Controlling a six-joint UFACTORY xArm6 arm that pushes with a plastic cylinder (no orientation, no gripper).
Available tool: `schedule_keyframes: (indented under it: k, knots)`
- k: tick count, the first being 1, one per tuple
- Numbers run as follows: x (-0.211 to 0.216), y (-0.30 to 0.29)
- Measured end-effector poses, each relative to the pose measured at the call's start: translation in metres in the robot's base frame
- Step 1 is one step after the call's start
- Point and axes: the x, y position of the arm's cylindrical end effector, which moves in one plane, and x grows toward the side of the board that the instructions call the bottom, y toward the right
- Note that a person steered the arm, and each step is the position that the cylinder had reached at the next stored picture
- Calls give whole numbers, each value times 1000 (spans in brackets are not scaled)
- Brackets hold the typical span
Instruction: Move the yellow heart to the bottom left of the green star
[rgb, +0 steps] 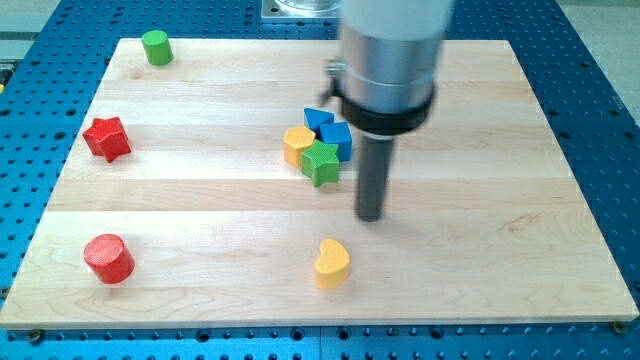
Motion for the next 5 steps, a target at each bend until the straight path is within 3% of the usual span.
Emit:
schedule_keyframes:
  k: [1,2,3,4,5]
  knots:
    - [68,18]
    - [110,-34]
    - [94,-93]
    - [76,-105]
    - [77,-45]
